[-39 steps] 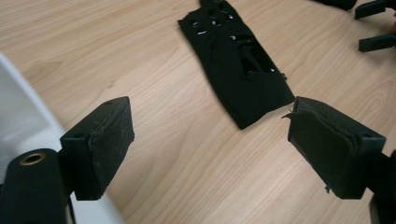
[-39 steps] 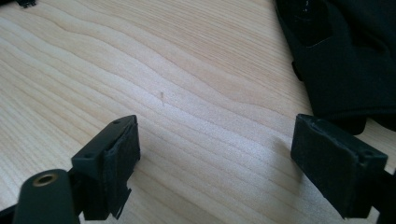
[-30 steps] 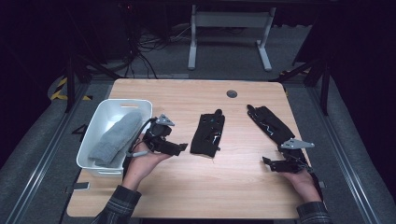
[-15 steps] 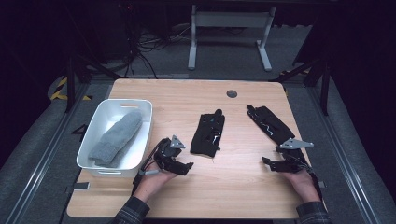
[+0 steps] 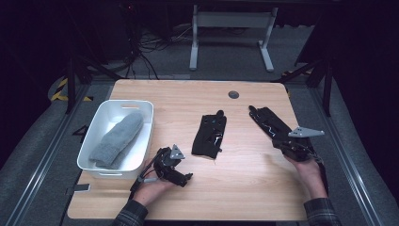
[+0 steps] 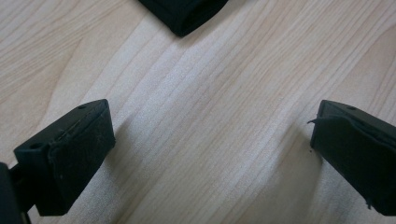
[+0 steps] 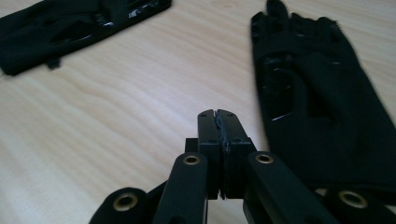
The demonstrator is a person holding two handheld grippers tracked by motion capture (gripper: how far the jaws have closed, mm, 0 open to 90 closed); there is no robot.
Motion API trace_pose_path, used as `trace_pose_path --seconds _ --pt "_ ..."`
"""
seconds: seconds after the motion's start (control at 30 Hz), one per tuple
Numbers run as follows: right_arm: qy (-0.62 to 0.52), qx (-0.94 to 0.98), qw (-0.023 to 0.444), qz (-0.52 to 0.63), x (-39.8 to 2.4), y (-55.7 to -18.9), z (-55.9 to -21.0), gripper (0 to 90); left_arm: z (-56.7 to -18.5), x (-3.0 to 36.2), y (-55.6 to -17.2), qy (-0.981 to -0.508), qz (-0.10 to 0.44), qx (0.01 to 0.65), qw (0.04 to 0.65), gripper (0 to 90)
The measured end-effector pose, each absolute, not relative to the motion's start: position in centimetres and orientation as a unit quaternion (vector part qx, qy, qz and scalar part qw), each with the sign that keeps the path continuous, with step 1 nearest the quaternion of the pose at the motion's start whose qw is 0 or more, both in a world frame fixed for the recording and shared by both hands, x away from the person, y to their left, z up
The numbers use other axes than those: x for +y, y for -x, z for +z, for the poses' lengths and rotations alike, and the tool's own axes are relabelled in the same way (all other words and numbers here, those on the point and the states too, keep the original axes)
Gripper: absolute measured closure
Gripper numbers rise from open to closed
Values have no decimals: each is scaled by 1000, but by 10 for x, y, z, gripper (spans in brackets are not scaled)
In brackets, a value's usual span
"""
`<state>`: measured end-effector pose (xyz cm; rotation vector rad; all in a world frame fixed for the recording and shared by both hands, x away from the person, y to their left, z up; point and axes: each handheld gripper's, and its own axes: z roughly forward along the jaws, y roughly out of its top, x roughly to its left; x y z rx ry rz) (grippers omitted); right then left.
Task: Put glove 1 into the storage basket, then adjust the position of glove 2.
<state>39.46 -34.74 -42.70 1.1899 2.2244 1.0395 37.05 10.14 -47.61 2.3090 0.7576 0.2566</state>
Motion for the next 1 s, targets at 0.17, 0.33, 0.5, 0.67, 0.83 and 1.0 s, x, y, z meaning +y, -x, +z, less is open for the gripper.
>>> trace_pose_path --seconds 0.17,0.33,0.5,0.67,0.83,1.0 --pt "-435 795 210 368 -353 -414 -425 900 -478 103 -370 -884 103 287 354 2" --pt "-440 795 223 355 -355 -440 -428 900 -478 103 -369 -884 103 288 354 3" --pt "-446 799 222 338 -356 -453 -438 900 -478 103 -369 -884 104 288 354 3" --pt "-449 807 216 316 -356 -460 -448 900 -478 103 -369 -884 103 288 354 3" --pt "-457 804 204 320 -358 -459 -450 900 -478 103 -369 -884 103 289 354 3" --pt "-451 811 192 320 -353 -452 -449 900 -478 103 -370 -884 102 289 354 2"
